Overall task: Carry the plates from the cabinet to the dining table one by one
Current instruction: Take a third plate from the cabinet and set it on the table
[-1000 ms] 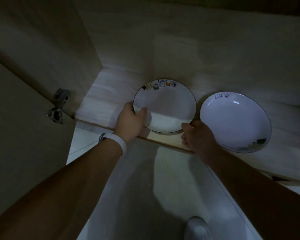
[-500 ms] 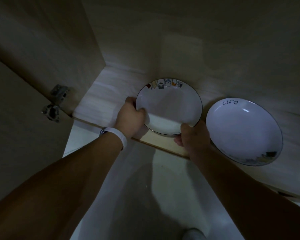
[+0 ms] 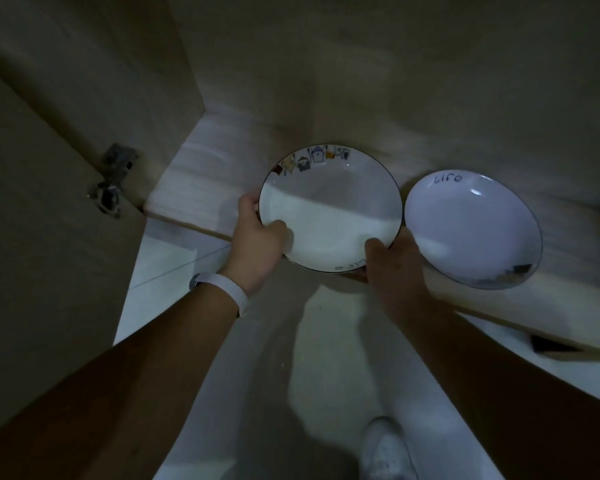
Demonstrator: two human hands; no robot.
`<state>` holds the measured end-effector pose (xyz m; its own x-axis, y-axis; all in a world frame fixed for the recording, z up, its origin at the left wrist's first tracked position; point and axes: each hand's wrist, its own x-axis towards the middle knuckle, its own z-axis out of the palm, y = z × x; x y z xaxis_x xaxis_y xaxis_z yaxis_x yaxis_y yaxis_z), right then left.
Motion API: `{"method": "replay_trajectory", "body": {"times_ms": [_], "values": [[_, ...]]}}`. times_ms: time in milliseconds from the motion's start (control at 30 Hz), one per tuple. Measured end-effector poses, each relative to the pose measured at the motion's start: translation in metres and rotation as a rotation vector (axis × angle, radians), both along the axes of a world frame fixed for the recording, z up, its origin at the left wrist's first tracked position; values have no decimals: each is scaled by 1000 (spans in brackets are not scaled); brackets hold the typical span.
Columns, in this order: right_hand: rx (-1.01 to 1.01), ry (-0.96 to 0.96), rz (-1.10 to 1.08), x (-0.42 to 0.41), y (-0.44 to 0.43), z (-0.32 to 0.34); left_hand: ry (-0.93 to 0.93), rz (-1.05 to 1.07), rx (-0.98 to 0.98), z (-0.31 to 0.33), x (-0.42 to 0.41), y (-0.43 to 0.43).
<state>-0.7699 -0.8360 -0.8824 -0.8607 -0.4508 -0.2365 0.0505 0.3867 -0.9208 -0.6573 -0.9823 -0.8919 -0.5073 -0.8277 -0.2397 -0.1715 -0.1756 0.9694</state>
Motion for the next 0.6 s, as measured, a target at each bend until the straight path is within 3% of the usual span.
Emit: {"method": "replay_trajectory", "body": {"times_ms": [133, 300, 600], "values": [[-13, 54, 45, 10, 19, 12, 86, -56, 91, 13, 23, 19], [8, 16, 99, 34, 50, 44, 67, -16, 162, 49, 56, 52], [63, -86, 176, 84, 109, 151, 18, 14, 275, 157, 123, 116]]}}
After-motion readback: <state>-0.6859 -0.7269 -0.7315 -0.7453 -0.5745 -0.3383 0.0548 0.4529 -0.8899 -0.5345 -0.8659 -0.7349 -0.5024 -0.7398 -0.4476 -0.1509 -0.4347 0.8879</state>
